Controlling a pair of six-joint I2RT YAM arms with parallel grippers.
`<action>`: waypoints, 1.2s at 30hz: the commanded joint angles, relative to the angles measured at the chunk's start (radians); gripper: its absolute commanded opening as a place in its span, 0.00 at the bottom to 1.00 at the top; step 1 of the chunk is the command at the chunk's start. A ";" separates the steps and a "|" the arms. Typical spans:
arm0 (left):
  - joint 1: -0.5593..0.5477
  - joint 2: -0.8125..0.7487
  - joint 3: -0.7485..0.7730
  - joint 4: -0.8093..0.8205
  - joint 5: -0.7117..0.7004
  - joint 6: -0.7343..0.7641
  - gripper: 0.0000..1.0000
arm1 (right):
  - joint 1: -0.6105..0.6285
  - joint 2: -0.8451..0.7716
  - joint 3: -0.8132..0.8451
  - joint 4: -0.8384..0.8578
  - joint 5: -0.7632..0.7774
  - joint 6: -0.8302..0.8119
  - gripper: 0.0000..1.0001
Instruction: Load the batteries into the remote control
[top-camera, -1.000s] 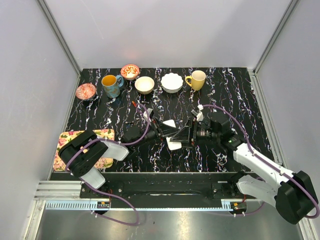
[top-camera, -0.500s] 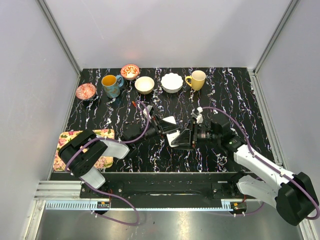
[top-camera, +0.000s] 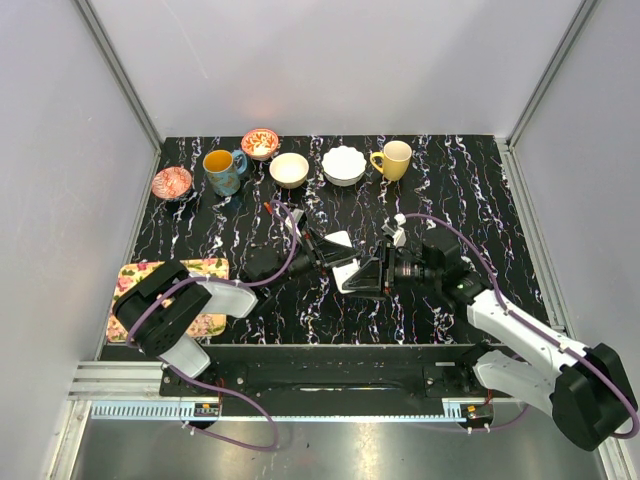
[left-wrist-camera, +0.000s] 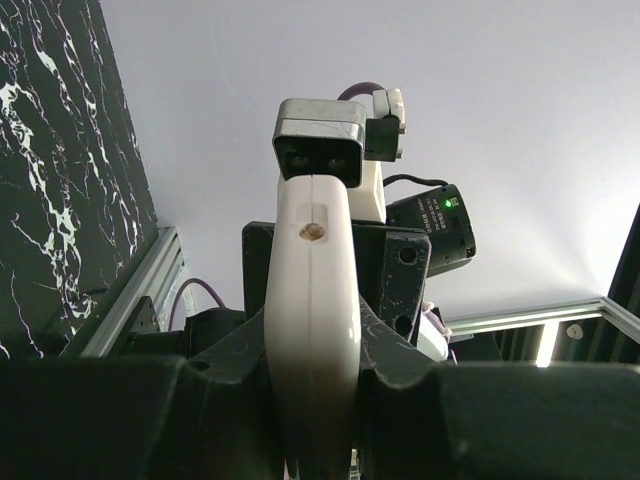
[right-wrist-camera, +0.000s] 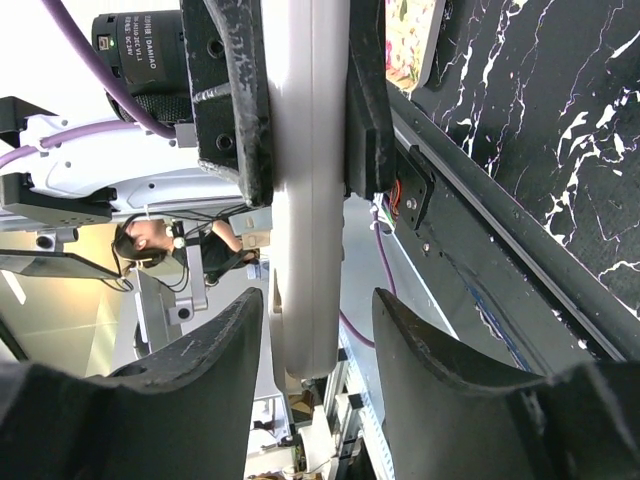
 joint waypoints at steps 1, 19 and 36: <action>-0.004 -0.038 0.015 0.389 -0.002 -0.004 0.00 | -0.002 0.016 0.016 0.058 -0.005 0.012 0.52; -0.015 -0.050 0.038 0.389 -0.009 -0.007 0.00 | -0.002 0.065 -0.008 0.123 -0.015 0.052 0.39; -0.021 -0.049 0.055 0.390 0.011 -0.010 0.00 | -0.001 0.091 -0.004 0.100 -0.034 0.029 0.18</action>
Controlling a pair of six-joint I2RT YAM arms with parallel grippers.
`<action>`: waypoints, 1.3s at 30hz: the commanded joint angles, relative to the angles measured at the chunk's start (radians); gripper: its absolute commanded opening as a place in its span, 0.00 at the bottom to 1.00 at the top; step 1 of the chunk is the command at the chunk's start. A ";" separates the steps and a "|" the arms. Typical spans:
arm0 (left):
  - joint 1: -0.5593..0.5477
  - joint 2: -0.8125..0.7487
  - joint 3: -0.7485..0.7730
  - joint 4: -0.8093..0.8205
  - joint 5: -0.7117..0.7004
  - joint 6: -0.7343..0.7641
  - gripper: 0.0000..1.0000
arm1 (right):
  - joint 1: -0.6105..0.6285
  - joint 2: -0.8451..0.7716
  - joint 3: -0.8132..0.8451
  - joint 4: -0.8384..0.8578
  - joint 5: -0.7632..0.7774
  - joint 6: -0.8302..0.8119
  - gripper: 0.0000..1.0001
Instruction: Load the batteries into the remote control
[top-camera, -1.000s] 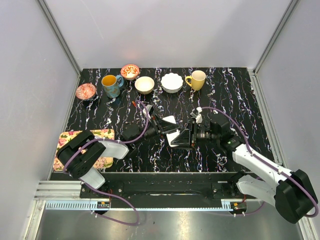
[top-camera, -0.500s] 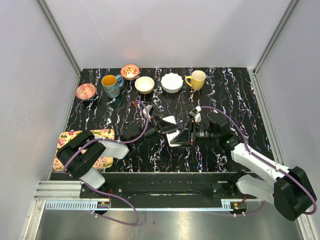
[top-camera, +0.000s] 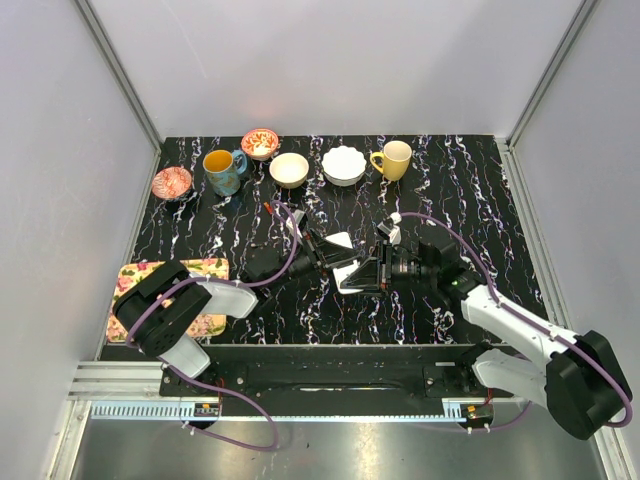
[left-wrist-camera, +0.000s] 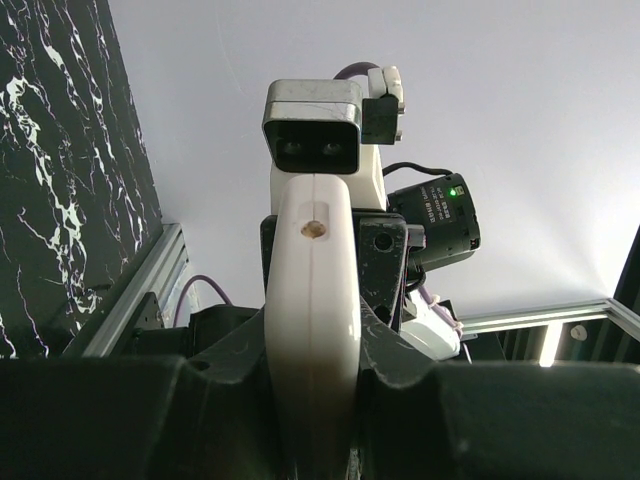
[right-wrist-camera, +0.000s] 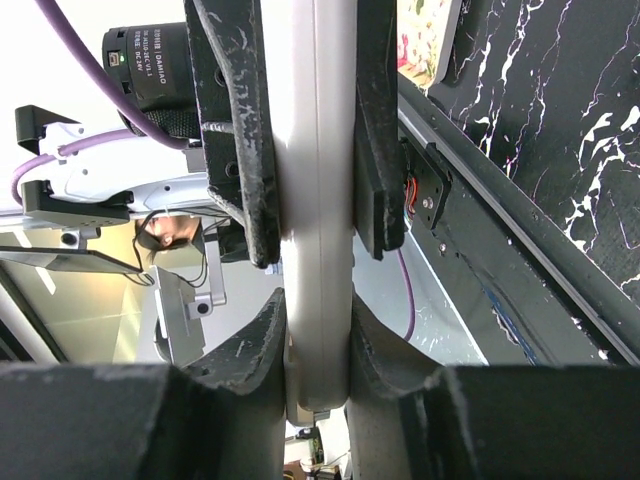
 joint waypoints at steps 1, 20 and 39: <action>-0.013 -0.044 0.054 0.402 0.013 -0.013 0.00 | -0.001 0.029 0.005 -0.008 -0.006 -0.039 0.15; -0.069 0.010 0.097 0.404 0.027 -0.011 0.00 | 0.002 0.083 0.017 0.021 -0.015 -0.033 0.09; -0.146 -0.026 0.067 0.353 -0.013 0.073 0.00 | 0.002 0.103 -0.002 0.145 0.103 0.094 0.11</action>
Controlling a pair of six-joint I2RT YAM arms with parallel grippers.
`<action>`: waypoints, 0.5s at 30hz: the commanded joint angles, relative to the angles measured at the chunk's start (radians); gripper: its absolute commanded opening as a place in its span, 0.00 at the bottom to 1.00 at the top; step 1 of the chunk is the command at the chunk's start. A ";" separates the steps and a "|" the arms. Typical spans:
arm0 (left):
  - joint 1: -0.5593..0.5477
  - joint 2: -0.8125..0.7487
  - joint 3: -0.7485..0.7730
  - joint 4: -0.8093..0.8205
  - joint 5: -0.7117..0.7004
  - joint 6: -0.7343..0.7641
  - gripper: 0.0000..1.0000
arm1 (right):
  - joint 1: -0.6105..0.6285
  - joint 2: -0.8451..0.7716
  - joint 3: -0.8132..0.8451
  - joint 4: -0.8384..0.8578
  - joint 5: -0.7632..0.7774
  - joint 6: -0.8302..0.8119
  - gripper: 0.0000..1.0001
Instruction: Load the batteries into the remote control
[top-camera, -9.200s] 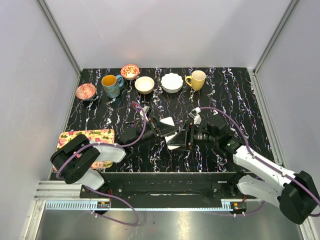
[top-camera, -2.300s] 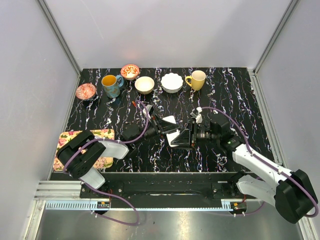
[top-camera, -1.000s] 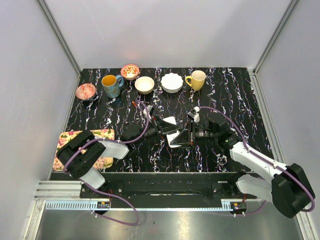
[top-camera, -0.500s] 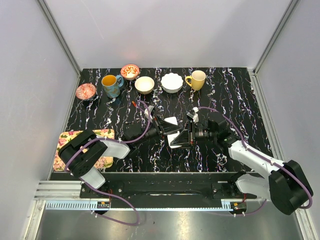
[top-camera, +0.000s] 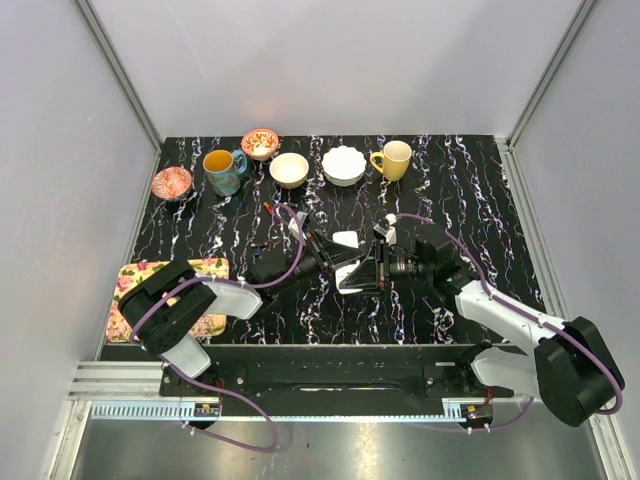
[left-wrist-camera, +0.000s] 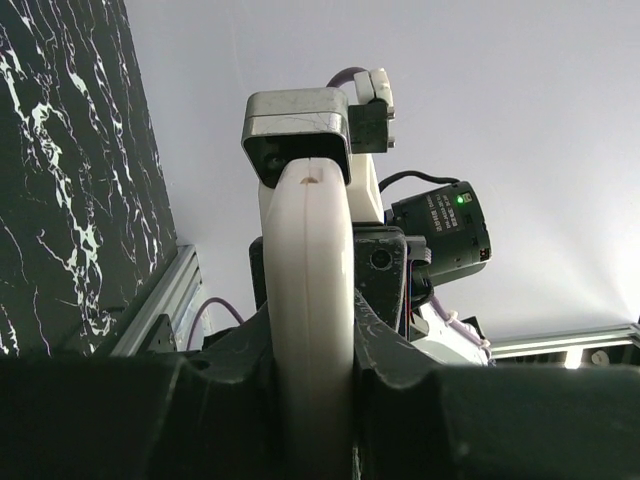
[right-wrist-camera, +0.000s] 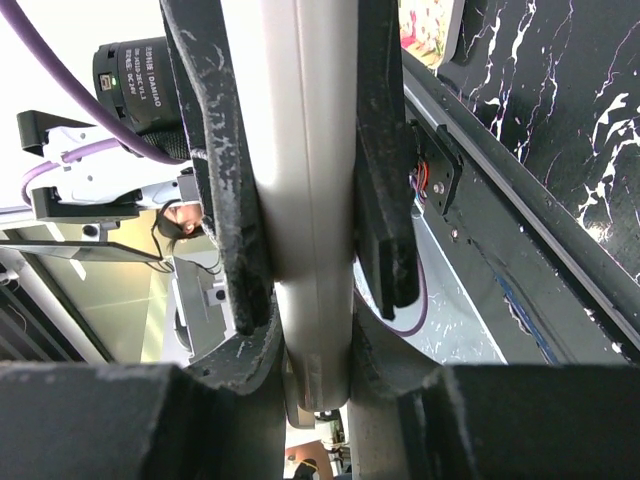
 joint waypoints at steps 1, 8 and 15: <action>-0.104 -0.056 0.045 0.367 0.069 0.047 0.00 | 0.013 0.024 0.001 0.070 0.179 0.046 0.10; -0.095 -0.031 0.003 0.421 0.081 0.012 0.11 | 0.013 0.010 0.019 0.029 0.156 0.014 0.00; -0.054 -0.062 -0.047 0.421 0.092 0.023 0.29 | 0.013 -0.088 0.061 -0.192 0.129 -0.153 0.00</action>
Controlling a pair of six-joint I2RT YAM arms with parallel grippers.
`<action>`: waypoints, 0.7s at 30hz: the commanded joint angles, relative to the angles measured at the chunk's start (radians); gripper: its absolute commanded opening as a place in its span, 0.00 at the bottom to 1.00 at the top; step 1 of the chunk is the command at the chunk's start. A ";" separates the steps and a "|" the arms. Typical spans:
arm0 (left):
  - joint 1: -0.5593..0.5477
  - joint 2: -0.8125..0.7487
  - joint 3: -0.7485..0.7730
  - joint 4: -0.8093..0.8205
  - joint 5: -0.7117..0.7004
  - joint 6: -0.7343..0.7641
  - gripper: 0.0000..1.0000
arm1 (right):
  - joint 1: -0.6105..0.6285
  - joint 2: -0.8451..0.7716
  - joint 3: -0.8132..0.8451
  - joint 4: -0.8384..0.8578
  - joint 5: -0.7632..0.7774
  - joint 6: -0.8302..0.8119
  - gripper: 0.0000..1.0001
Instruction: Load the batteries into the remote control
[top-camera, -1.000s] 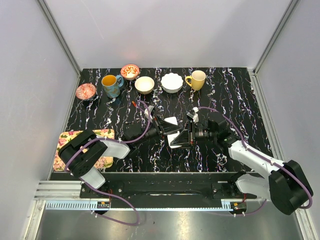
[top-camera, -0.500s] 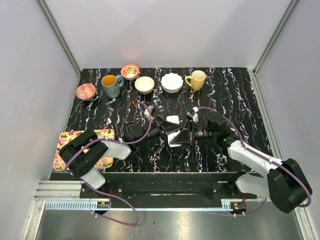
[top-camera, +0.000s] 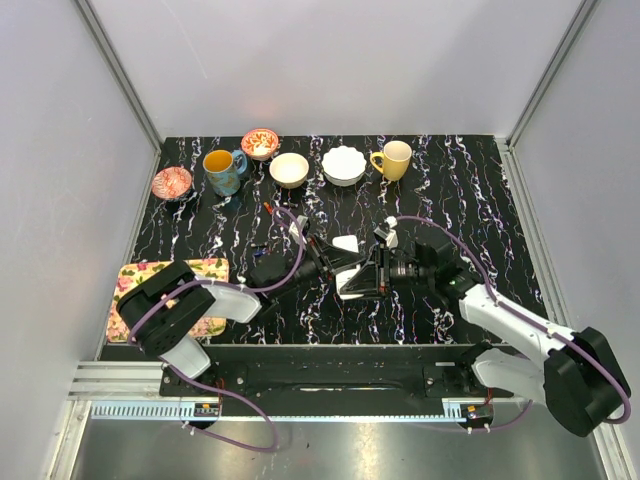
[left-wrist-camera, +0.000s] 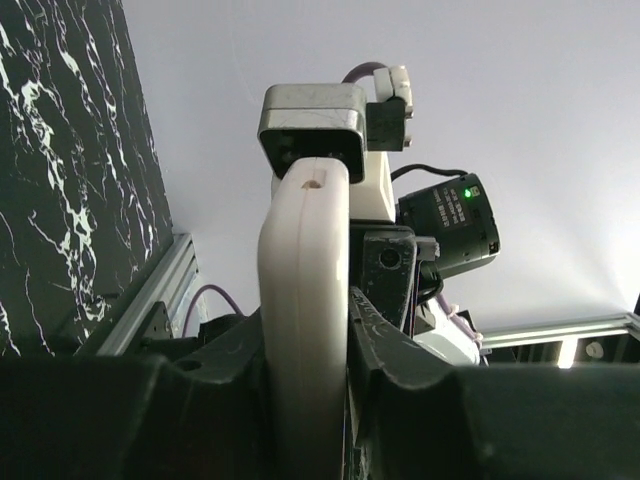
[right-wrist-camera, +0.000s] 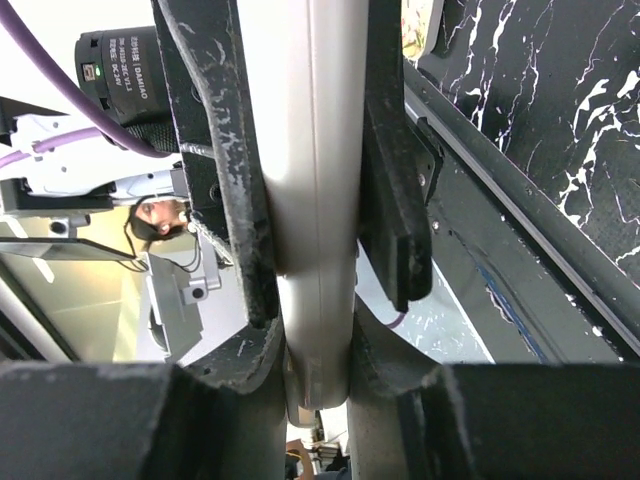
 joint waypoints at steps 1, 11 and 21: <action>-0.030 -0.057 -0.029 0.409 0.127 0.025 0.31 | -0.001 -0.047 0.049 -0.114 0.079 -0.105 0.00; -0.013 -0.070 -0.051 0.409 0.142 0.028 0.32 | -0.001 -0.090 0.042 -0.142 0.054 -0.139 0.00; -0.015 -0.085 -0.075 0.409 0.130 0.037 0.00 | -0.001 -0.102 0.034 -0.139 0.064 -0.119 0.00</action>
